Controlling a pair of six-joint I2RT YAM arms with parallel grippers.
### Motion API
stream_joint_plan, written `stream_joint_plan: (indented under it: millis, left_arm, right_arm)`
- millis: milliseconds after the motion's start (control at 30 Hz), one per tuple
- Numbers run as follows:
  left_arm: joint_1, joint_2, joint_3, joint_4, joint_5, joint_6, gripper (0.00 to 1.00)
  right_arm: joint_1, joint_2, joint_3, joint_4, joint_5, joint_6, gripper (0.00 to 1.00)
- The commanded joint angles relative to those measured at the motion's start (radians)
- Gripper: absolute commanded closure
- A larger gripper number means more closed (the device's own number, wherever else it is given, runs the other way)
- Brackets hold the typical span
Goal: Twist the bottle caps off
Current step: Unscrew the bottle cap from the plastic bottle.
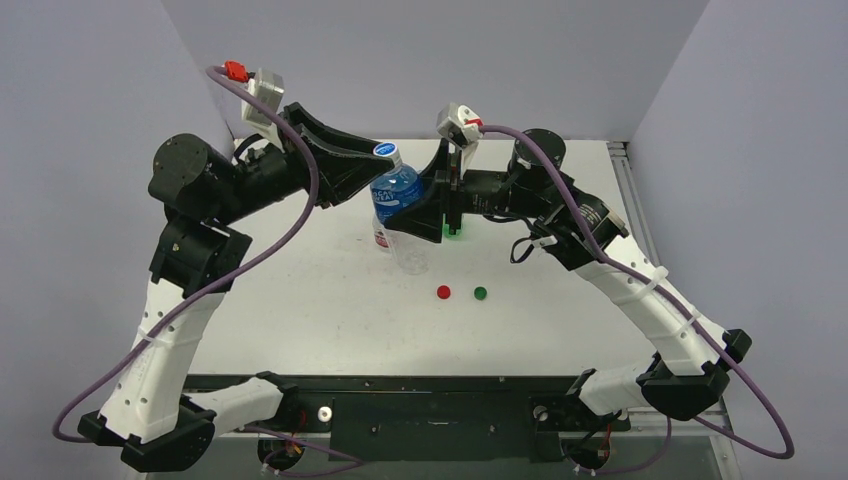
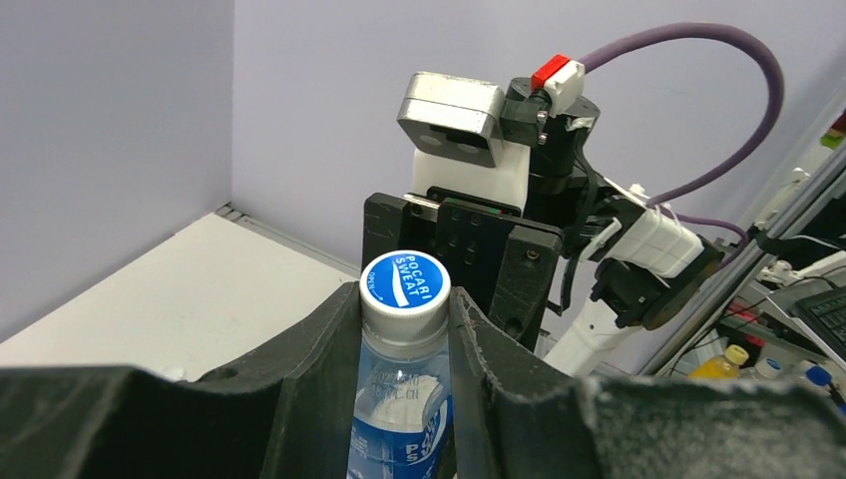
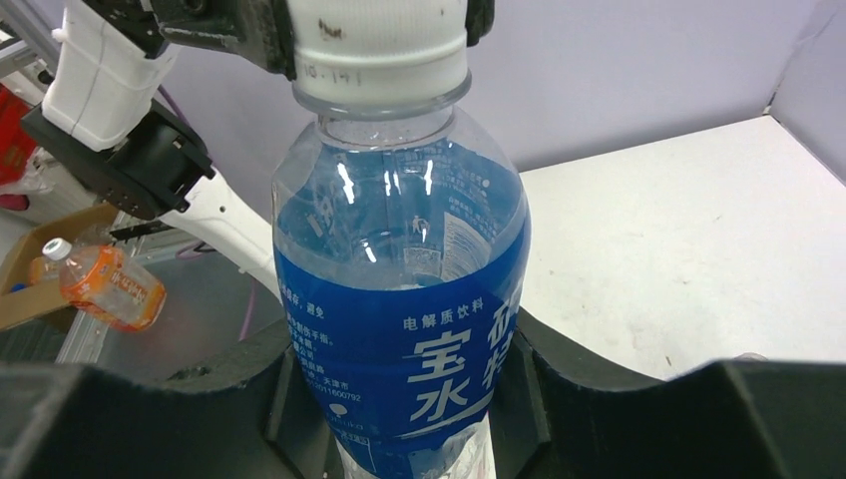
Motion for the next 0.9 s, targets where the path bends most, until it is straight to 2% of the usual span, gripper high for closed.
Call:
stream_joint_plan:
  millis: [0,167,400,867]
  left_arm:
    - [0.0,-0.017,0.066,-0.062,-0.078,0.082,1.0]
    - [0.0,-0.005,0.08,-0.111,-0.142,0.112,1.0]
    - [0.001,0.009,0.097,-0.098,-0.136,0.081,1.0]
    - [0.001,-0.004,0.067,-0.062,-0.143,0.041,1.0]
  right_arm:
    - [-0.035,-0.056,0.007,0.047,0.17,0.01,1.0]
    - [-0.017,-0.065,0.026,0.003,0.256,-0.035,1.0]
    - [0.071,-0.028,0.076,-0.102,0.383,-0.131,1.0]
    - [0.174,0.034,0.153,-0.145,0.558,-0.156,1.0]
